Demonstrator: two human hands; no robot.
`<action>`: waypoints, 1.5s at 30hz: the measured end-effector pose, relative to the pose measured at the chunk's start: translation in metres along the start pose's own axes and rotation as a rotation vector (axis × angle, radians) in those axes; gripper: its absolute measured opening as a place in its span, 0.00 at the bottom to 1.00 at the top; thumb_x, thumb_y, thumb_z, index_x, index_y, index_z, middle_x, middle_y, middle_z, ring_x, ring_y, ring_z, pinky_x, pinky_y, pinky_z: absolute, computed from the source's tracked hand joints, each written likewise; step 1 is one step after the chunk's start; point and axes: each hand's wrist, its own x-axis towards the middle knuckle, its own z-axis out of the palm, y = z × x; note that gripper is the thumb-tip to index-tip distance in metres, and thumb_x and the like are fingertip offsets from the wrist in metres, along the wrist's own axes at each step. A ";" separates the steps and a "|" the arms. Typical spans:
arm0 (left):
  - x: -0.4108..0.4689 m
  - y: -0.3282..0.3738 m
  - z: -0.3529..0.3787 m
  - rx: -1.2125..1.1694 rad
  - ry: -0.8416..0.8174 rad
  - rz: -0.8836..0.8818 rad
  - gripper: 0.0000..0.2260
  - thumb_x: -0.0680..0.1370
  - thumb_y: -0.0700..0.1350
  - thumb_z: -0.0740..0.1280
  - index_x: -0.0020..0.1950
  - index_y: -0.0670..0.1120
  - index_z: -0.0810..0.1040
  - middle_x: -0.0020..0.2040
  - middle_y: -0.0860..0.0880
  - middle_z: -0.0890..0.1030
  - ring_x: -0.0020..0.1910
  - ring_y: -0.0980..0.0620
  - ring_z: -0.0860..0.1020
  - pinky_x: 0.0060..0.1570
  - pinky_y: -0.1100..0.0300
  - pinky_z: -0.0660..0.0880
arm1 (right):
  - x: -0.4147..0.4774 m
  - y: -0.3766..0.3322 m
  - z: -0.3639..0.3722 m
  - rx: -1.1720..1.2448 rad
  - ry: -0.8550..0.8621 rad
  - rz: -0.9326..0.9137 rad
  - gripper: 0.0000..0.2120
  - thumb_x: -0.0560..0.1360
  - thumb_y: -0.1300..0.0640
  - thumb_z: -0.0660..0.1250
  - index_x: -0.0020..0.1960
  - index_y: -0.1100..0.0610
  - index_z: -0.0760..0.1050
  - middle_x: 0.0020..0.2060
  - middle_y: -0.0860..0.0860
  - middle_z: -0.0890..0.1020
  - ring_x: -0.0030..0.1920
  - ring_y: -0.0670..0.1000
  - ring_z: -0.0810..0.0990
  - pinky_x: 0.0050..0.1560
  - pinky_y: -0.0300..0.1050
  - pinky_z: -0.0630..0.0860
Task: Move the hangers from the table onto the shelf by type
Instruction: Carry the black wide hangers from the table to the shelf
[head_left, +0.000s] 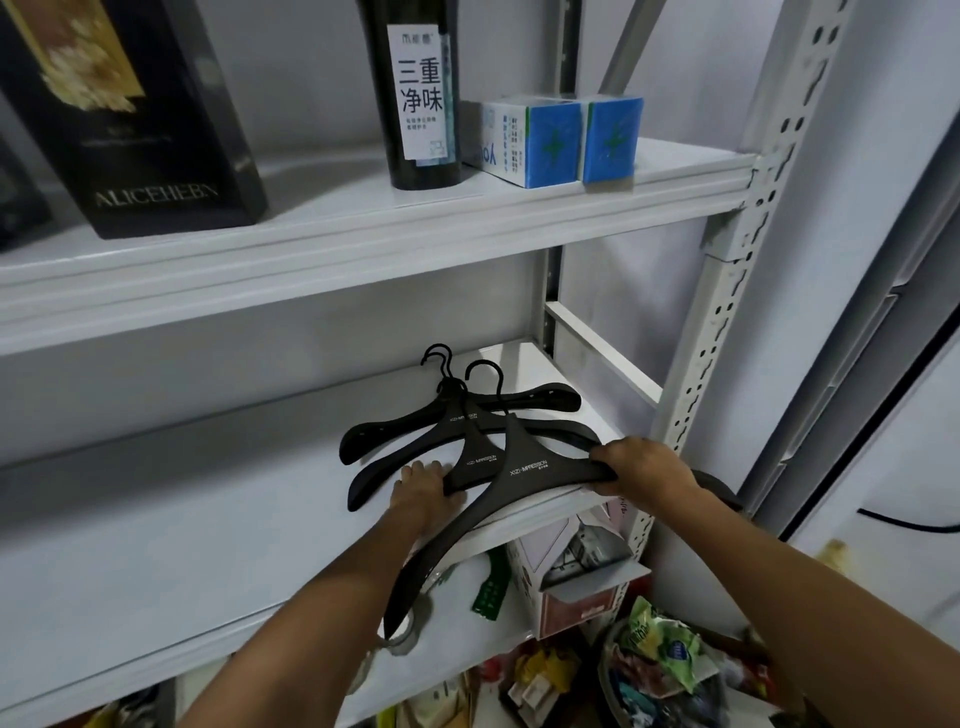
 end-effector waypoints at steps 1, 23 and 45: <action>0.000 -0.001 -0.003 -0.005 -0.011 0.004 0.26 0.77 0.58 0.62 0.70 0.45 0.65 0.68 0.41 0.67 0.69 0.41 0.63 0.66 0.50 0.64 | 0.002 0.001 0.000 0.004 -0.004 -0.010 0.15 0.76 0.42 0.65 0.56 0.52 0.74 0.49 0.51 0.81 0.51 0.53 0.80 0.49 0.46 0.74; -0.116 -0.173 -0.108 -0.199 0.333 -0.100 0.13 0.78 0.49 0.65 0.61 0.48 0.74 0.51 0.49 0.76 0.50 0.51 0.72 0.52 0.60 0.68 | 0.081 -0.166 -0.030 0.119 0.051 -0.294 0.16 0.76 0.46 0.66 0.60 0.52 0.76 0.54 0.54 0.81 0.56 0.57 0.79 0.51 0.47 0.74; -0.106 -0.377 -0.166 0.252 0.301 -0.061 0.27 0.81 0.56 0.56 0.78 0.51 0.52 0.79 0.51 0.51 0.78 0.51 0.50 0.76 0.56 0.46 | 0.158 -0.407 -0.026 0.211 -0.082 -0.170 0.15 0.76 0.48 0.67 0.56 0.58 0.77 0.53 0.57 0.80 0.54 0.58 0.79 0.48 0.45 0.71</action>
